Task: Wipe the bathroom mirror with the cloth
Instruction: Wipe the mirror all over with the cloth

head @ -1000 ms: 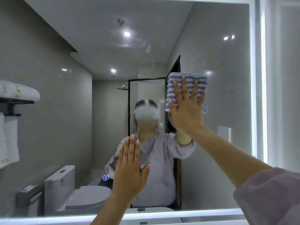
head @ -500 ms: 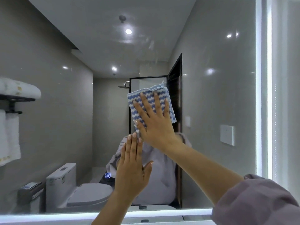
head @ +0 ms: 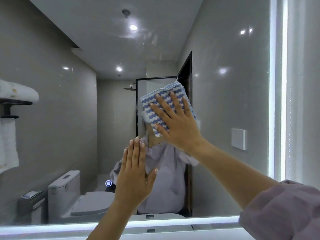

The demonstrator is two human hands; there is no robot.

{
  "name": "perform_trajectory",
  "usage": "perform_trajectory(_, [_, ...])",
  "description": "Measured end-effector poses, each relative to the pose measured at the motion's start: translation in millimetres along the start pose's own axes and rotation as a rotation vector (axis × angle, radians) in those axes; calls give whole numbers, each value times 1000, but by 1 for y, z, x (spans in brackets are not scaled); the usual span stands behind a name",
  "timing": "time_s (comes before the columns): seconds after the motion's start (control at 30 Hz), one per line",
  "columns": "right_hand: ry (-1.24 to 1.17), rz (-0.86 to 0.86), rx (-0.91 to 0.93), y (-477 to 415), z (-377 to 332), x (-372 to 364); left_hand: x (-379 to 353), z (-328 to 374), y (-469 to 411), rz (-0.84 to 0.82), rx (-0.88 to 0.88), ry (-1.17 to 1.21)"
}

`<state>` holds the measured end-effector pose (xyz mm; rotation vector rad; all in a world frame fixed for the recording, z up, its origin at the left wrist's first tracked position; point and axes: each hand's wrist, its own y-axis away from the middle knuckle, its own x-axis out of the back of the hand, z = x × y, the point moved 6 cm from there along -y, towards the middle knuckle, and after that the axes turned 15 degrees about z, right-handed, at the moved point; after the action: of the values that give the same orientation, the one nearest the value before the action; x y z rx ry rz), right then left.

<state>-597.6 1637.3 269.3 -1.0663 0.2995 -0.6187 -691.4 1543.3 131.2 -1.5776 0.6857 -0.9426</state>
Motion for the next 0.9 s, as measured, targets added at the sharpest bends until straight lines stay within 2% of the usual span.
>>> perform_trajectory(0.3, [59,17,-58,17,80,15,2,-2,0,9,-50,-23])
perform_trajectory(0.47, [74,47,-204,22,136,23,9,3,-2,24,-53,-15])
perform_trajectory(0.7, [76,69,-194,24,141,22,31,16,-17,88,6,22])
perform_trajectory(0.9, [76,73,-188,24,140,22,48,20,-77,128,-52,-74])
